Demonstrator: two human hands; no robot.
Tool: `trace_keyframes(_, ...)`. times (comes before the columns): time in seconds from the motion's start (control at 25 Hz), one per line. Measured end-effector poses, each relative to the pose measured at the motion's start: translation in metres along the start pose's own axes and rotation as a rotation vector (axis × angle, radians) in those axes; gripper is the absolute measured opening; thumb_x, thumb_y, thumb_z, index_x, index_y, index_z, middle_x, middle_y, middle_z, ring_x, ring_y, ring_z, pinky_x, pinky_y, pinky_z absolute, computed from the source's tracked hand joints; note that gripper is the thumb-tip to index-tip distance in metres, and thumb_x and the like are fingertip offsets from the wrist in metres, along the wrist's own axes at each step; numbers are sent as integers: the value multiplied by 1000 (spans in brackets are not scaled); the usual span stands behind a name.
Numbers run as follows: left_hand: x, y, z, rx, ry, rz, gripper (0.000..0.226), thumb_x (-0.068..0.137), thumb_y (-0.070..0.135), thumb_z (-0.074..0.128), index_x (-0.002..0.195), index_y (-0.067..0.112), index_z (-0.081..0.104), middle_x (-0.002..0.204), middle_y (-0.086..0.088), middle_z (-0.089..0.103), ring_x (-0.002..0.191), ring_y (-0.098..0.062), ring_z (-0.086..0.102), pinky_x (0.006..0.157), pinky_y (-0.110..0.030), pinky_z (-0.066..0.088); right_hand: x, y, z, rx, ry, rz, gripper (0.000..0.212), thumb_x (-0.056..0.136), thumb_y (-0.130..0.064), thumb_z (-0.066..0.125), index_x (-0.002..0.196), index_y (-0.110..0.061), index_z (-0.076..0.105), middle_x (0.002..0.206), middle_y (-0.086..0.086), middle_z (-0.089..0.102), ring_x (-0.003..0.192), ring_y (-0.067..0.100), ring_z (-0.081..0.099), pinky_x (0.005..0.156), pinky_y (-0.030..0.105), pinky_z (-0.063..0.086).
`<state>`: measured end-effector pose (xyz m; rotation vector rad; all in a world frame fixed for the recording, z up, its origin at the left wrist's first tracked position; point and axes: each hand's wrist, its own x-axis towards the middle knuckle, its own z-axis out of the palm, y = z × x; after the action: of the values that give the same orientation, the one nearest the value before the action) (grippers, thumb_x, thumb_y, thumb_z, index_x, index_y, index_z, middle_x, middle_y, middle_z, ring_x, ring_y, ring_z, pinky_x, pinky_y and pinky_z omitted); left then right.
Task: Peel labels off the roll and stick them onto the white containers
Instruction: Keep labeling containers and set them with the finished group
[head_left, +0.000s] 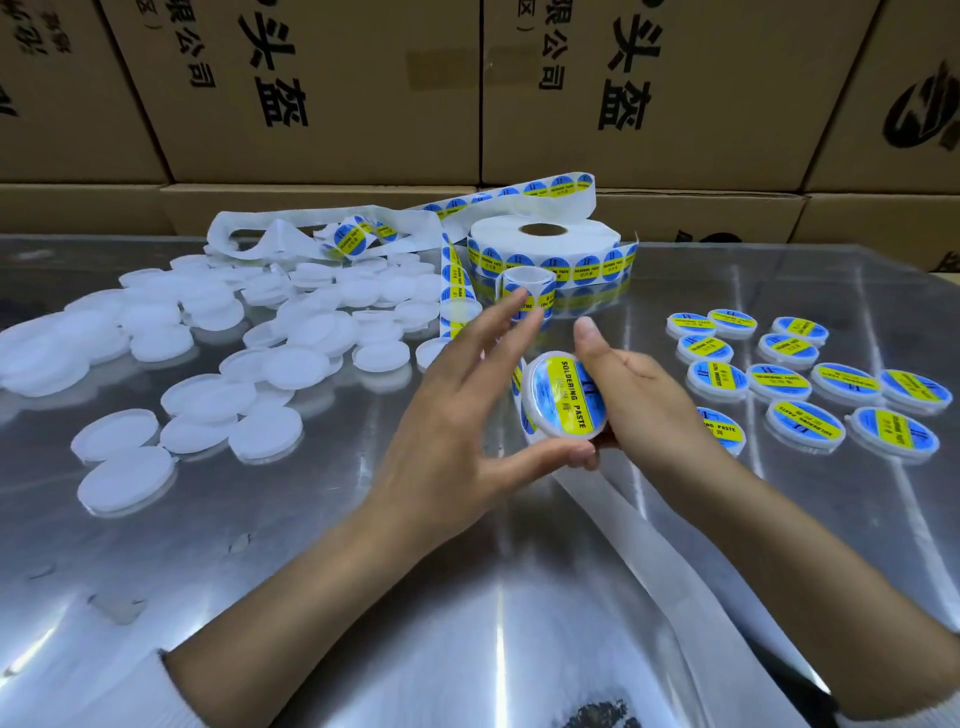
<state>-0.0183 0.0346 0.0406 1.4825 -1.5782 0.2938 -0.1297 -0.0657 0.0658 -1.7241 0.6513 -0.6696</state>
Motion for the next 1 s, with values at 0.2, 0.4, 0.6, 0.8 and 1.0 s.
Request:
trace_keyframes(0.2,1,3,3,194,-17,249,45,85,35,61,121,8,62,133,-6,55,131,-25,46,107,-41,38,-2,-4,2,58,43,46,65,96,-50,38,37,-30,56,33,-6,44,27,6,40,32,9,29)
trace_keyframes(0.4,-1,6,7,185,63,358,20,83,16,69,101,10,74,111,-3,70,107,-20,65,88,-40,54,2,0,-1,72,82,74,58,92,-56,39,54,-15,52,34,-4,41,29,8,40,34,11,31)
trace_keyframes(0.6,-4,3,6,157,107,361,12,82,11,71,91,13,77,103,-1,72,100,-14,68,81,-37,56,6,2,1,91,-9,56,47,92,-47,48,55,-18,45,41,-4,38,34,7,37,40,19,31)
trace_keyframes(0.8,-3,-3,6,138,128,334,12,81,12,75,93,11,77,105,-3,72,99,-16,69,81,-38,56,7,6,3,64,-22,-2,52,96,-42,43,48,-20,46,37,-1,34,34,10,31,38,17,27)
trace_keyframes(1.0,3,-27,6,403,-171,-94,66,90,55,40,145,18,35,154,1,28,142,-14,26,114,-33,14,18,17,-13,-44,283,-17,63,100,-44,34,44,-14,37,29,-4,34,29,6,32,33,13,27)
